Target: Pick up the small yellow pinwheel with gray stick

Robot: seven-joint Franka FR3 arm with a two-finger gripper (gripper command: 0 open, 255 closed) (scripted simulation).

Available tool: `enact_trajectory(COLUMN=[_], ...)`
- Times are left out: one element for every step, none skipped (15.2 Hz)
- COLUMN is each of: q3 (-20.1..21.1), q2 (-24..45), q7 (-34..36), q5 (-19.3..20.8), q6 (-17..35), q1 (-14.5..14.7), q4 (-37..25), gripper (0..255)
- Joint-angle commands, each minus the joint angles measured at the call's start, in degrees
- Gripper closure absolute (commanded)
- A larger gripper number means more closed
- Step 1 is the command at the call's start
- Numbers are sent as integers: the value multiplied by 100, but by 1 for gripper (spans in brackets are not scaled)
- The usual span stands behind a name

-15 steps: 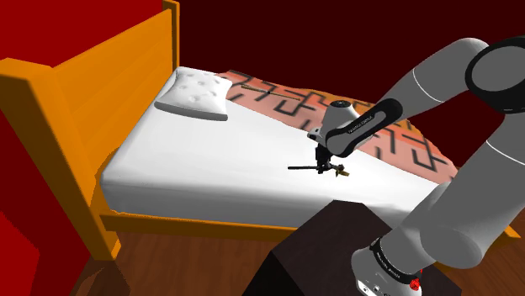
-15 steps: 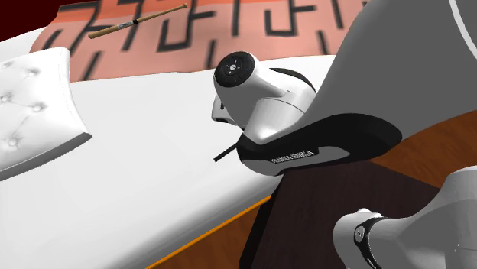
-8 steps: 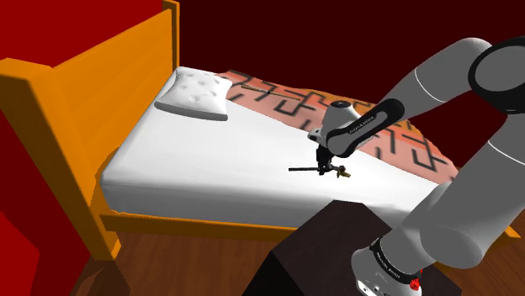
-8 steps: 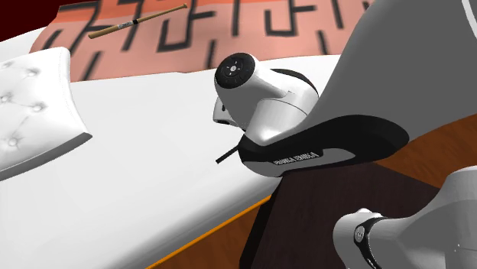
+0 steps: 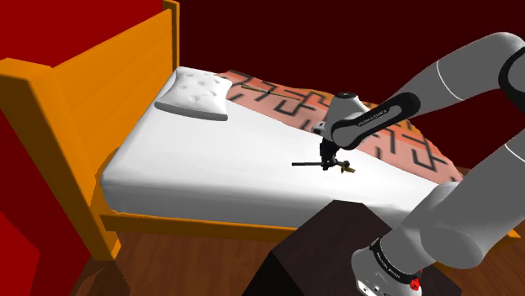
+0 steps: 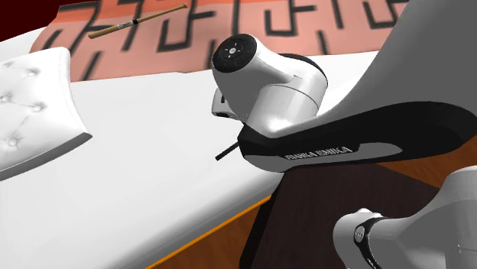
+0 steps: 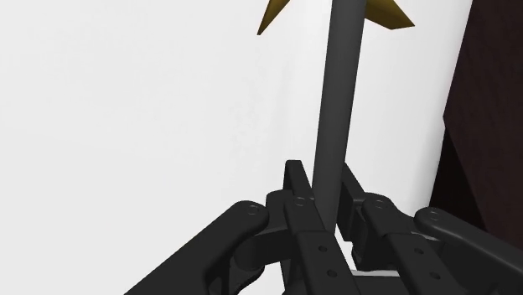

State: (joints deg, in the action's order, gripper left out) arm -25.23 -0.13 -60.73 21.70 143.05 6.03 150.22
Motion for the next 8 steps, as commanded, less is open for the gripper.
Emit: enact_trajectory(q3=[3, 7, 12, 18, 25, 33, 34, 35], q2=[-191, -278, -364, -449, -532, -613, -627, -626], q7=[-5, -7, -11, -14, -19, -24, -25, -25], q5=[32, 45, 56, 66, 74, 81, 83, 82], q6=[-207, -303, -399, -495, -591, -687, -702, -702], q1=[3, 4, 4, 4, 5, 4, 4, 4], q4=[-18, -28, -40, -53, -68, -84, -86, -87], gripper=[255, 255, 255, 255, 255, 255, 255, 255])
